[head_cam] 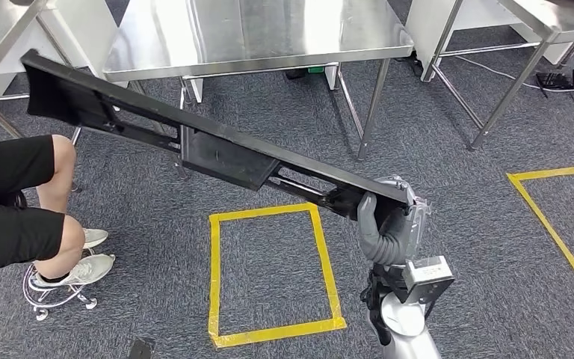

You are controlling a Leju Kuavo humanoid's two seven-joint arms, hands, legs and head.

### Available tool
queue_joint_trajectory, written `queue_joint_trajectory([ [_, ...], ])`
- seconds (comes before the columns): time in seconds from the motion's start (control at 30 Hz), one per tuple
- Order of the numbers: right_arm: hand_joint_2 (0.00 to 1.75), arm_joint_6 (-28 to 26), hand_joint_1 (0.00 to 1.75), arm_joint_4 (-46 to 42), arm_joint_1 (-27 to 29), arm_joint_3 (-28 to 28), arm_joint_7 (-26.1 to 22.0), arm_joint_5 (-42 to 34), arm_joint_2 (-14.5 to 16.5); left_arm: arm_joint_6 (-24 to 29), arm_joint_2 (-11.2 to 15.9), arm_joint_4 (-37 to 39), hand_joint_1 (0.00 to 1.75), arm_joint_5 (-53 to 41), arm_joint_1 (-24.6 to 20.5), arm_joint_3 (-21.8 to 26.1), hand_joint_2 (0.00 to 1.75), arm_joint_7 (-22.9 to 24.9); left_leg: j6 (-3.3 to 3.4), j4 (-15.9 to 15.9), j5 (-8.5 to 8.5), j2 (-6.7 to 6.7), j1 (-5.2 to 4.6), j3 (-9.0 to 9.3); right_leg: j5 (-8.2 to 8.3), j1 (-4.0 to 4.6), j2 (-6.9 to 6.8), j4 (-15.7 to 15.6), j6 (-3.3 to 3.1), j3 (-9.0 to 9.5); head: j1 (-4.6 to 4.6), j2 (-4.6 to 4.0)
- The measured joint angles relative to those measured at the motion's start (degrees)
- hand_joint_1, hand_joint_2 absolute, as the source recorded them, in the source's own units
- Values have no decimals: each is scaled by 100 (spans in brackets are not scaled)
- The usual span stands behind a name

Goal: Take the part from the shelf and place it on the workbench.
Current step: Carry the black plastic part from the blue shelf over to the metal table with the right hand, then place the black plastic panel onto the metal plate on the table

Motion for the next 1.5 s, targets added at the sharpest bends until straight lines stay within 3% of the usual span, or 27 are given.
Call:
queue_joint_trajectory([
  [0.1,175,0,175,-43,29,-11,8,24,7,-29,-17,-23,0,-68,7,65,175,0,-2,1091,-435,68,-7,-588,-50,52,-18,-1,-98,52,0,0],
  [0.13,175,1,175,-49,46,-13,10,26,7,-37,-23,-23,0,-82,16,86,175,1,11,1409,-506,70,-11,-790,-68,78,-22,-1,-124,70,0,0],
  [0.17,175,1,175,-54,62,-14,13,28,7,-40,-29,-24,0,-89,28,104,175,1,36,1512,-460,71,-18,-891,-86,101,-22,-1,-147,92,0,0],
  [0.2,175,2,175,-63,77,-15,18,35,7,-42,-34,-29,0,-96,36,122,175,2,76,1385,-303,71,-33,-879,-106,124,-21,-2,-165,123,0,0],
  [0.27,175,7,175,-92,95,-17,28,50,9,-44,-42,-56,0,-119,42,166,175,2,206,648,141,80,-93,-585,-157,146,-19,-8,-182,194,2,0],
  [0.33,175,11,175,-122,99,-21,35,59,16,-44,-49,-92,0,-138,39,209,175,2,307,64,339,113,-170,-301,-204,175,-23,-18,-147,228,4,0],
  [0.4,175,15,175,-138,114,-27,41,61,25,-43,-66,-114,0,-142,46,239,175,3,329,-58,304,121,-231,-230,-227,171,-35,-41,-82,235,2,0],
  [0.5,175,25,175,-189,140,-34,56,80,37,-39,-97,-157,0,-143,74,268,175,2,338,-212,314,93,-203,-98,-321,159,-46,87,-11,194,5,-1],
  [0.57,175,36,175,-216,151,-35,73,86,37,-38,-125,-189,0,-154,80,297,175,4,358,-275,294,83,-185,-2,-527,154,-39,670,-14,-107,12,-1],
  [0.63,175,41,175,-223,186,-35,97,88,30,-43,-156,-206,0,-185,91,337,175,13,368,-277,247,64,-183,41,-711,148,-35,1388,3,-570,11,0],
  [0.67,175,42,175,-224,208,-36,107,90,25,-46,-171,-209,0,-199,103,353,175,15,363,-275,220,52,-181,65,-694,142,-35,1535,39,-713,11,1],
  [0.7,175,42,175,-225,224,-37,111,92,20,-48,-183,-211,0,-209,115,367,175,17,350,-273,192,37,-177,99,-580,135,-36,1457,91,-743,11,1],
  [0.77,175,42,175,-232,234,-37,112,93,16,-53,-204,-213,0,-221,127,389,175,18,307,-267,117,9,-167,192,-142,107,-38,690,207,-475,13,-1],
  [0.8,175,43,175,-237,233,-36,113,93,15,-55,-211,-215,0,-228,127,399,175,18,273,-257,71,-4,-178,229,33,105,-36,304,226,-300,14,-1],
  [0.87,175,47,175,-251,238,-38,115,96,14,-58,-225,-229,0,-248,129,420,175,18,212,-249,3,-16,-198,267,166,116,-30,-77,153,-112,11,0],
  [0.93,175,52,175,-268,245,-45,116,106,14,-68,-234,-251,0,-267,132,445,175,18,165,-264,-30,-19,-192,288,138,135,-23,-82,34,-88,8,0],
  [1.0,175,58,175,-286,249,-54,117,115,20,-78,-241,-275,0,-287,135,475,175,17,108,-169,-111,-6,-172,254,108,101,-20,-94,-50,-43,6,1],
  [1.07,175,63,175,-302,249,-64,117,114,26,-82,-245,-297,0,-308,139,496,175,15,54,354,-336,27,-153,-29,62,70,-23,-103,-127,23,2,1],
  [1.13,175,67,175,-305,253,-71,116,113,26,-85,-247,-305,0,-316,153,509,175,15,30,1124,-555,58,-142,-516,15,85,-27,-103,-180,70,2,1],
  [1.17,175,67,175,-305,258,-73,116,113,27,-85,-247,-305,0,-317,166,515,175,16,32,1344,-542,66,-141,-702,-12,92,-22,-102,-190,97,1,1],
  [1.2,175,67,175,-305,263,-74,116,113,27,-85,-247,-306,0,-320,178,522,175,17,43,1349,-413,69,-141,-786,-42,96,-15,-102,-191,134,1,1],
  [1.27,175,67,175,-305,269,-76,117,114,28,-85,-248,-310,0,-323,189,540,175,17,95,738,92,73,-144,-621,-120,97,1,-104,-166,239,1,1],
  [1.33,175,68,175,-306,267,-78,117,115,33,-84,-253,-325,0,-324,180,569,175,17,155,91,354,80,-174,-334,-198,113,4,-117,-111,313,2,1],
  [1.43,175,84,175,-309,270,-80,116,117,46,-79,-278,-355,0,-329,174,626,175,17,261,-154,281,73,-230,-176,-219,139,-7,-131,8,365,1,0],
  [1.5,175,97,175,-310,278,-83,116,123,49,-75,-290,-361,0,-330,183,658,175,18,335,-202,270,62,-215,-87,-248,143,-16,-25,63,370,5,0],
])
